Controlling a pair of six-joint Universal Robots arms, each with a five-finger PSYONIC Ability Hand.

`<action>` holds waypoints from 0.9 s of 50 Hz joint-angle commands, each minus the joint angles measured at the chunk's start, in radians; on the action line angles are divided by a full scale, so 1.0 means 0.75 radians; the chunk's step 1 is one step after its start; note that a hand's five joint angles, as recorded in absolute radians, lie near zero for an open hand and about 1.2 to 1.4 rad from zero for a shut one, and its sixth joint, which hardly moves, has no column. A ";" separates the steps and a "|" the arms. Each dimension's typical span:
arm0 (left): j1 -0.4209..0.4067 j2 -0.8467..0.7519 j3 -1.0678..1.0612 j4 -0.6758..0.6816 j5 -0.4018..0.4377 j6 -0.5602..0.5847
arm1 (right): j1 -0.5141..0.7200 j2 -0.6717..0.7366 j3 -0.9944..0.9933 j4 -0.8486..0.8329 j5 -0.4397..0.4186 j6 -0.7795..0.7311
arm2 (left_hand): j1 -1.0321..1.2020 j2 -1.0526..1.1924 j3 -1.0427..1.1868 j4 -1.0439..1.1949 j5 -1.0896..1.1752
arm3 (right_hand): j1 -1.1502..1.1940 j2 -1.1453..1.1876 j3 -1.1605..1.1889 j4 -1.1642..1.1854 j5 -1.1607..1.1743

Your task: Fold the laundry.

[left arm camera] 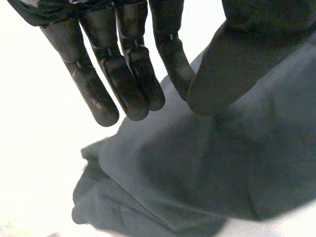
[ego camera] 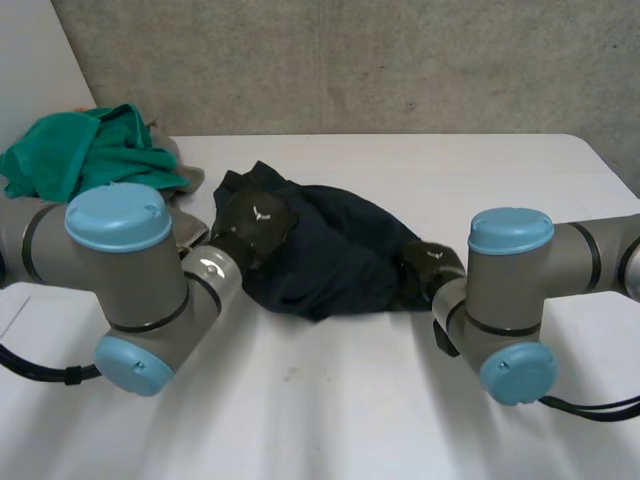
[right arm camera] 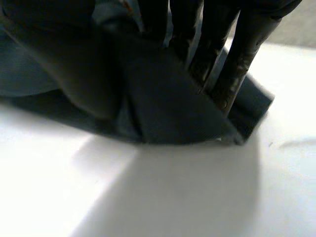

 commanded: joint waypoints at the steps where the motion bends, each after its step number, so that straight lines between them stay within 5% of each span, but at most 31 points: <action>1: -0.019 0.206 0.072 0.005 -0.149 -0.188 | -0.016 -0.295 0.028 -0.139 0.095 -0.054 | 0.328 0.271 0.280 0.268 0.313 | 0.618 0.301 0.348 0.341 0.397; 6: -0.019 0.411 0.139 0.017 -0.190 -0.307 | -0.051 -0.616 0.030 -0.164 0.049 -0.323 | 0.328 0.271 0.280 0.268 0.313 | 0.618 0.301 0.348 0.341 0.397; 12: -0.013 0.577 0.154 0.036 -0.182 -0.364 | -0.041 -0.749 -0.021 -0.043 -0.078 -0.555 | 0.328 0.271 0.280 0.268 0.313 | 0.618 0.301 0.348 0.341 0.397; 14: -0.015 0.583 0.139 0.032 -0.164 -0.370 | -0.041 -0.739 -0.044 0.032 -0.089 -0.565 | -0.118 -0.176 -0.167 -0.179 -0.133 | 0.618 0.301 0.348 0.341 0.397; 17: -0.027 0.524 0.099 0.013 -0.117 -0.370 | -0.053 -0.715 -0.038 0.082 -0.103 -0.561 | -1.231 -1.288 -1.279 -1.291 -1.246 | 0.618 0.301 0.348 0.341 0.397; 38: -0.009 -0.018 0.000 -0.021 0.352 -0.399 | -0.047 -0.690 0.042 0.090 -0.099 -0.569 | -1.178 -1.236 -1.227 -1.239 -1.193 | 0.618 0.301 0.348 0.341 0.397; 45: 0.001 -0.024 0.000 -0.023 0.280 -0.395 | -0.053 -0.694 0.046 0.090 -0.091 -0.575 | -1.100 -1.158 -1.149 -1.161 -1.115 | 0.618 0.301 0.348 0.341 0.397</action>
